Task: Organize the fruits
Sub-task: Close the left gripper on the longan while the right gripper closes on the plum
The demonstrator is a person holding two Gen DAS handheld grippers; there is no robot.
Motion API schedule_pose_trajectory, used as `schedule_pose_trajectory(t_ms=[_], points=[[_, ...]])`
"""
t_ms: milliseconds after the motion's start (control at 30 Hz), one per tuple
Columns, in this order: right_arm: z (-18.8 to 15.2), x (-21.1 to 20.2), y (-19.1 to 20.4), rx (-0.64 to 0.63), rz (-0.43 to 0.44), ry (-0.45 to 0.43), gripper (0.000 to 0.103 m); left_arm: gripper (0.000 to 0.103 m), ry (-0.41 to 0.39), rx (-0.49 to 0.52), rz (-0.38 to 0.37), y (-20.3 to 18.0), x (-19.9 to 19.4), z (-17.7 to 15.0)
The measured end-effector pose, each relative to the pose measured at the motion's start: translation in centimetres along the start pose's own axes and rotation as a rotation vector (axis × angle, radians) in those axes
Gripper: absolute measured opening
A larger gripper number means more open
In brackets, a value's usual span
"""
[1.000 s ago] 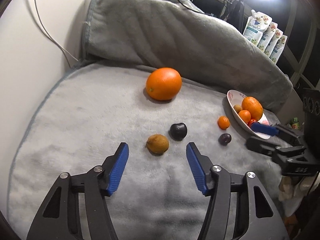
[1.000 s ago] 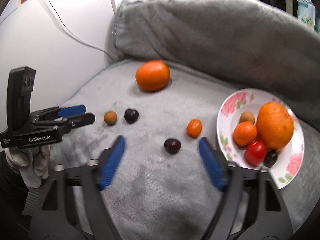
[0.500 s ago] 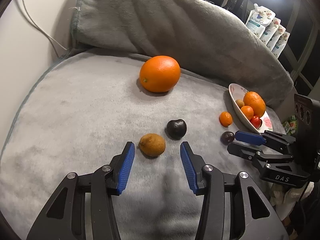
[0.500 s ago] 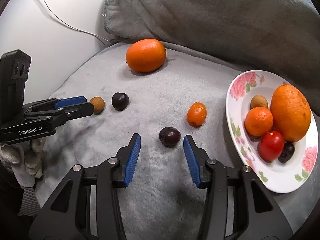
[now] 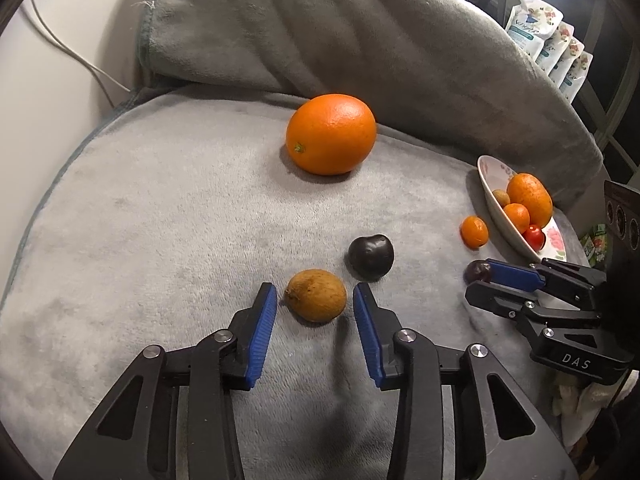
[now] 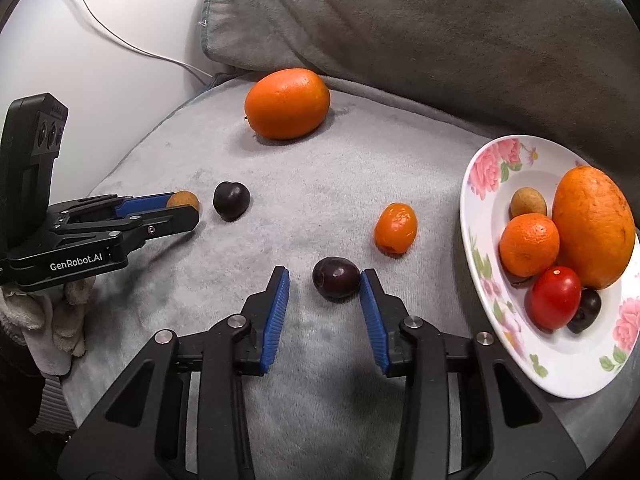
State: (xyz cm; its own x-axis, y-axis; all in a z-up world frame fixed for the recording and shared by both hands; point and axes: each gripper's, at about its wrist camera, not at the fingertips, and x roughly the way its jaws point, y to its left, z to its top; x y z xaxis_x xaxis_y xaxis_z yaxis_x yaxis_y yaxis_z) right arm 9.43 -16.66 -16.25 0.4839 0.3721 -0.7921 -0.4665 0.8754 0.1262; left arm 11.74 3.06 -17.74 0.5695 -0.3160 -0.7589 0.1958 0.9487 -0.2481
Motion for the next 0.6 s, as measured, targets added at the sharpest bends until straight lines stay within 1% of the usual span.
schedule_pose_trajectory(t_ms=[67, 100, 233, 600], points=[[0.0, 0.0, 0.0, 0.003, -0.003, 0.002, 0.033, 0.029, 0.003, 0.0, 0.004, 0.0, 0.1, 0.0], [0.1, 0.1, -0.1, 0.007, -0.004, 0.002, 0.03, 0.029, 0.003, -0.003, 0.002, 0.1, 0.2, 0.0], [0.1, 0.2, -0.6, 0.021, -0.005, 0.006, 0.025, 0.029, 0.001, -0.004, 0.004, 0.0, 0.1, 0.0], [0.0, -0.5, -1.0, 0.039, 0.008, -0.026, 0.025, 0.028, -0.024, -0.021, 0.012, 0.0, -0.8, 0.1]])
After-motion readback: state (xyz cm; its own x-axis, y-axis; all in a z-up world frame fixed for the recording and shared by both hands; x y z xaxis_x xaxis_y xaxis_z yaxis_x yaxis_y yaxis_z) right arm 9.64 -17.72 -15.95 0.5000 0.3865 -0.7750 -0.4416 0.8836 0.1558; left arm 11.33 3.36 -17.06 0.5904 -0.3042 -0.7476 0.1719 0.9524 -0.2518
